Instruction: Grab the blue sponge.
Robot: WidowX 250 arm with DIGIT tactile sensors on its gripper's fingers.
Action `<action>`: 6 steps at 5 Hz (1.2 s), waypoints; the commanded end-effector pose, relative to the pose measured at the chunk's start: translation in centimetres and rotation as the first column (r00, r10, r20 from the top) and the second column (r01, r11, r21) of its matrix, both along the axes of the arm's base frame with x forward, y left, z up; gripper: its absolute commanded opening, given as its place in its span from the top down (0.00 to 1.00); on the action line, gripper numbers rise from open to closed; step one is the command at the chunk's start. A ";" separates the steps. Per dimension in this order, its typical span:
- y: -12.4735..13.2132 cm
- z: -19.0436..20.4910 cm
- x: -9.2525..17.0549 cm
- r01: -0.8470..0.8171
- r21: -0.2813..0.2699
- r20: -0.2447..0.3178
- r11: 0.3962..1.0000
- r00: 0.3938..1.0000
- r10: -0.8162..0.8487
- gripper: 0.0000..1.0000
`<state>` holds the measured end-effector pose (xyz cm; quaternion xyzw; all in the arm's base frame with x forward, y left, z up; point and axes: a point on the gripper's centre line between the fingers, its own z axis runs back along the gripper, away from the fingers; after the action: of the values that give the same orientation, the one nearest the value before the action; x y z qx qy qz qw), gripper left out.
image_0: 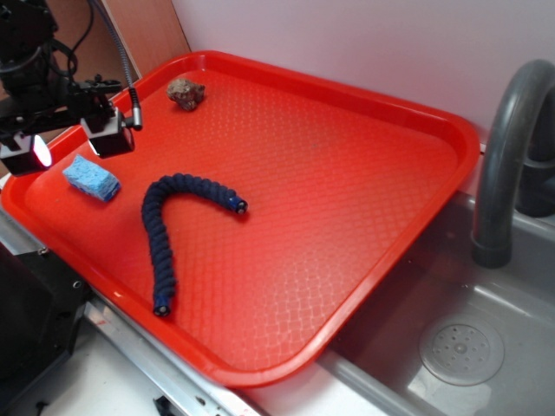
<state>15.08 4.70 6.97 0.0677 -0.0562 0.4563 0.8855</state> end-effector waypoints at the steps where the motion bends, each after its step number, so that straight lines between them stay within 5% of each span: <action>1: 2.5 -1.7 0.7 -0.024 -0.027 0.032 0.999 0.999 0.025 0.00; 4: 3.3 -5.5 2.4 0.051 -0.074 0.028 0.996 0.998 -0.049 0.00; 5: 3.3 -5.1 2.1 0.091 -0.066 0.007 0.994 0.996 -0.091 1.00; 6: 2.7 -1.9 2.0 0.308 -0.069 -0.118 0.949 0.942 -0.315 1.00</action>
<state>16.65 6.65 4.31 0.0631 0.0234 0.3050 0.9500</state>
